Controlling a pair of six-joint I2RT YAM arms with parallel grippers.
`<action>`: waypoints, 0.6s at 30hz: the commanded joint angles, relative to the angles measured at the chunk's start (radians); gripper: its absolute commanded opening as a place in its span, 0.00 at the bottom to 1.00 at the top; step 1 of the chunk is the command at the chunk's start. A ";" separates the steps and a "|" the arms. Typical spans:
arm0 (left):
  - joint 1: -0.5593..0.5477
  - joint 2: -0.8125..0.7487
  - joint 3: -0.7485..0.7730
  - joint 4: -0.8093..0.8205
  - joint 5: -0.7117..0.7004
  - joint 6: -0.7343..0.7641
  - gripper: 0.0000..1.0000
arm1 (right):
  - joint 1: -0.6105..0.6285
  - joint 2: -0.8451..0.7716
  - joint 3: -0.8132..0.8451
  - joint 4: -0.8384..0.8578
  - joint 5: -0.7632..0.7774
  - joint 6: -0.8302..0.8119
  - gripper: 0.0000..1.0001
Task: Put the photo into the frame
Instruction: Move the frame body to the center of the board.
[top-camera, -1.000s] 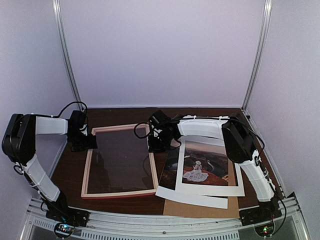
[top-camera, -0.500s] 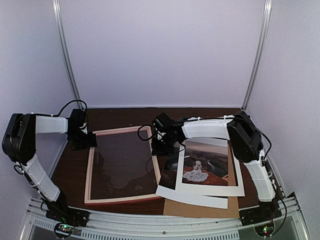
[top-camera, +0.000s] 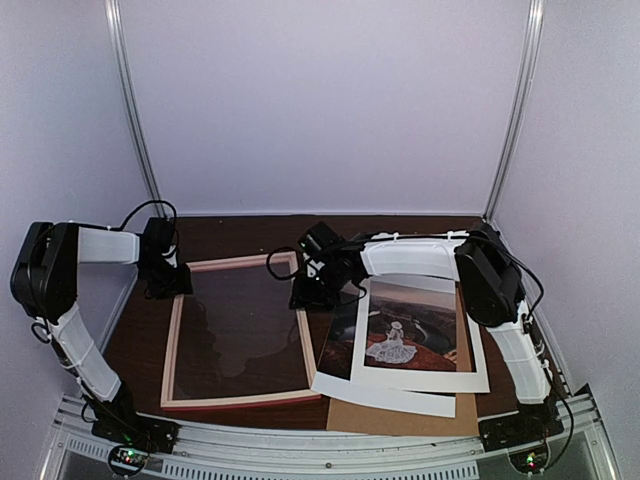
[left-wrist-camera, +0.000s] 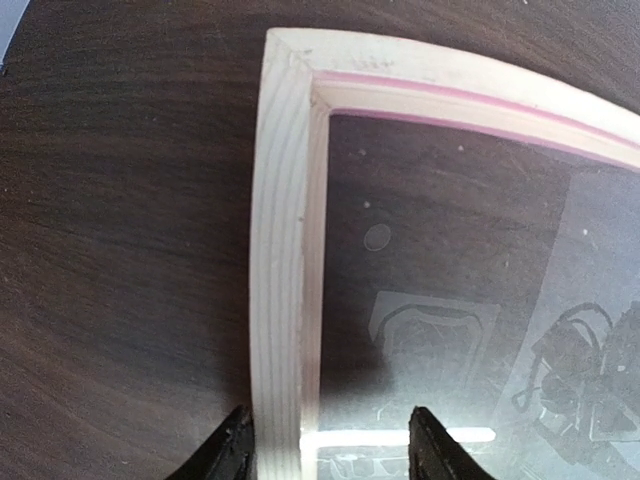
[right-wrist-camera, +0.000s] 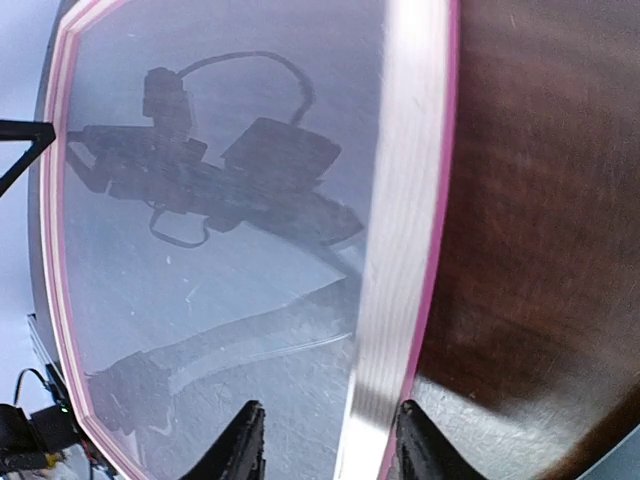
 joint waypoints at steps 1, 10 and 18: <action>0.012 0.023 0.037 0.019 0.012 0.024 0.51 | -0.009 0.011 0.093 -0.036 0.091 -0.069 0.48; 0.013 0.042 0.047 0.028 0.061 0.037 0.47 | -0.043 0.182 0.361 -0.144 0.221 -0.163 0.50; 0.012 0.029 0.042 0.027 0.064 0.037 0.47 | -0.060 0.299 0.551 -0.176 0.329 -0.215 0.49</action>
